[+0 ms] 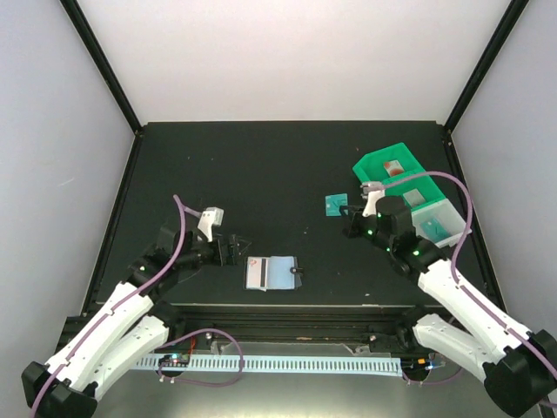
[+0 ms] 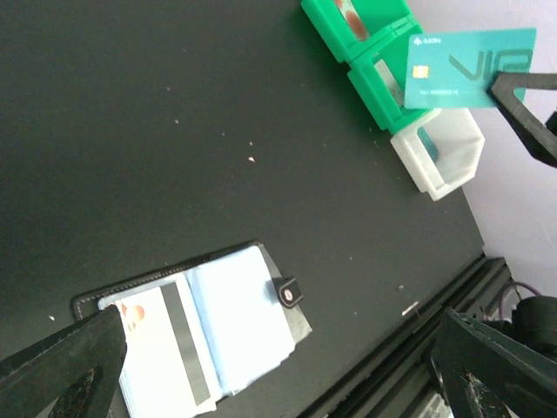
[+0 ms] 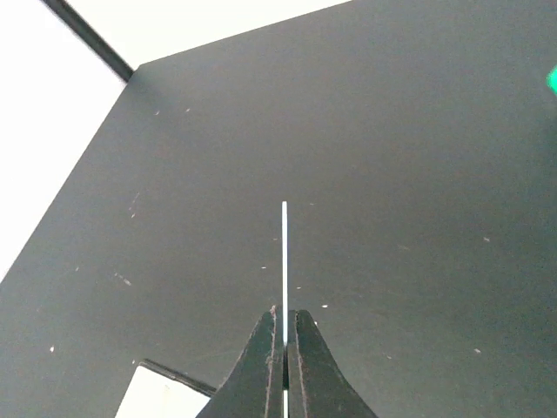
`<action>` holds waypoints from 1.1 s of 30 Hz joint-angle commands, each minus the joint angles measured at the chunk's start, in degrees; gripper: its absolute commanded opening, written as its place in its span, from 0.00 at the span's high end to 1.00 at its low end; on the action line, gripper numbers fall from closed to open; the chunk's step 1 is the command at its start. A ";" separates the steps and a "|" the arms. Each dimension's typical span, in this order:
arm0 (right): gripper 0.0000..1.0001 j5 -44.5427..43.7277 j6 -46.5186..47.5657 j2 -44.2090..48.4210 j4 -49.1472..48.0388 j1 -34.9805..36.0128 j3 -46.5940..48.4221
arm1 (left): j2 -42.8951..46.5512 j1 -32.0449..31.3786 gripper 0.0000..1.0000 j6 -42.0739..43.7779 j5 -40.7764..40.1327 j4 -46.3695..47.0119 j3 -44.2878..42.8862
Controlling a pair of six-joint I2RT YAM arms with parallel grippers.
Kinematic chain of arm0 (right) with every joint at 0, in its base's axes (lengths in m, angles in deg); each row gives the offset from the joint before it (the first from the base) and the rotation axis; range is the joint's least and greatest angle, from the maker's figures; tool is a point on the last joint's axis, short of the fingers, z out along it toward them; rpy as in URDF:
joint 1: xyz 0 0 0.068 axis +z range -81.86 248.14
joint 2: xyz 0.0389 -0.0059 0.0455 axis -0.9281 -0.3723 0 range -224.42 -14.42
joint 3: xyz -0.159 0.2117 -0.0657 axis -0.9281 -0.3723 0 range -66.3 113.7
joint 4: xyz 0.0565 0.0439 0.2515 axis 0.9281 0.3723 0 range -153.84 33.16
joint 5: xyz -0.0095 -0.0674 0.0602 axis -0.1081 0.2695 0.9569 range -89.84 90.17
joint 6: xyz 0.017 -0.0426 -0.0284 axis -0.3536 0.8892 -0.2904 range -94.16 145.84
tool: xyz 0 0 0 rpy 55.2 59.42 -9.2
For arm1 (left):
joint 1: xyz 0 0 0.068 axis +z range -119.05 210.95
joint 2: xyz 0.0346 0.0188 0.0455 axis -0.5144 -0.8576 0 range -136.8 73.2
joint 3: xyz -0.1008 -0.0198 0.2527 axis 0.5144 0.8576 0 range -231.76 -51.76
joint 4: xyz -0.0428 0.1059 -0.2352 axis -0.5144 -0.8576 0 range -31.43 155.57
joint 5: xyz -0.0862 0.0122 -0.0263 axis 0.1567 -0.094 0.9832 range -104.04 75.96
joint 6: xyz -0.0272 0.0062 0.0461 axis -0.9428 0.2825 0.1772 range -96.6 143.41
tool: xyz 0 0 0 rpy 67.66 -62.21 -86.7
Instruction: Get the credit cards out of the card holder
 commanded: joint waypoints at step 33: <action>0.99 -2.44 -9.61 -5.59 20.03 -52.94 7.42 | -6.22 0.35 0.01 8.70 -0.32 -0.27 -3.18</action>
